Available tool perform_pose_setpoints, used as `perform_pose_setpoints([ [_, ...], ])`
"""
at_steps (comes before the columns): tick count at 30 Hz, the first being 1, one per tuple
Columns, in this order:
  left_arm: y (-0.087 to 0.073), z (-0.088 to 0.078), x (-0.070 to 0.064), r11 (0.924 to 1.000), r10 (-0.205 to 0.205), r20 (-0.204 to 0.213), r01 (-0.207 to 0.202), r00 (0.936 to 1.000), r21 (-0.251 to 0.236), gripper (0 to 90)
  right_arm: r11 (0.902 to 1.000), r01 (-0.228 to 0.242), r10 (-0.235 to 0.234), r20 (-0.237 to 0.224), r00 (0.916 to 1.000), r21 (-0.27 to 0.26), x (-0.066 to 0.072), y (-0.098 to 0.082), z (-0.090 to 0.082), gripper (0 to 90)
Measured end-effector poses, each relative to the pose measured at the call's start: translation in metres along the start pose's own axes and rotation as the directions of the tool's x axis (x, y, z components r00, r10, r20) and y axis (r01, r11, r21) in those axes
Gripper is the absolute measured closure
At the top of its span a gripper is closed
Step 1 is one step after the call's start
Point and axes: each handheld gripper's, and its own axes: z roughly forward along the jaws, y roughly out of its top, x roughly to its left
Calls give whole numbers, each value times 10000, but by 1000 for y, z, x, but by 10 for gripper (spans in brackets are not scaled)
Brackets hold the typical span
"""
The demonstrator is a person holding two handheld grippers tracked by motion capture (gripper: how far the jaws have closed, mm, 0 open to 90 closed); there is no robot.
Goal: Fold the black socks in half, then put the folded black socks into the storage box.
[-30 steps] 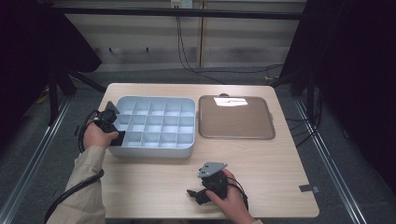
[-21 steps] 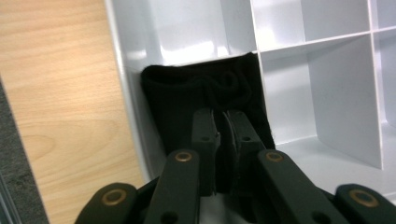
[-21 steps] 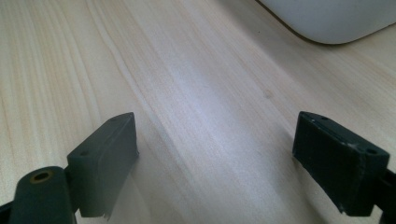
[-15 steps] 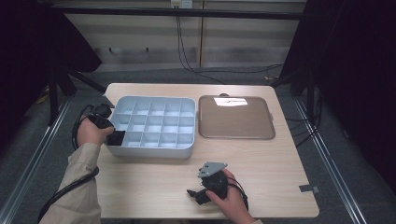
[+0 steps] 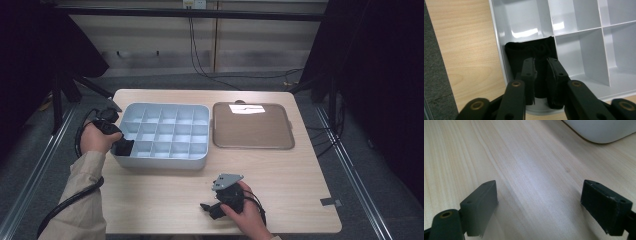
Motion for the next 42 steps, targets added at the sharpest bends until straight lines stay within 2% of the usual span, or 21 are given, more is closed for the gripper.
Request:
perform_pose_setpoints([
  [4, 0, -3, -1, 9999, 28, -68, -29, 10000, -125, 703, 10000, 2, -2, 2, 10000, 0, 0, 0, 0, 134],
  [13, -1, -8, -2, 9992, -14, 89, 18, 10000, -395, 559, 10000, 1, -1, 0, 10000, -2, 0, 0, 0, 134],
  [21, -2, -12, -1, 9991, 10, 98, -5, 10000, -427, 448, 10000, 2, -2, 1, 10000, -2, 0, 0, 0, 134],
  [32, -4, -15, 0, 9989, 85, 135, -79, 9999, -472, 393, 10000, -18, 17, -23, 10000, -22, 0, 0, 0, 134],
  [39, -4, -18, -6, 9977, 317, 179, -306, 9993, -597, 358, 10000, -14, 14, -8, 10000, -17, 0, 0, 0, 134],
  [42, -5, -19, -7, 9974, 291, 278, -272, 9992, -667, 350, 10000, -17, 17, -51, 10000, -41, 0, 0, 0, 134],
])
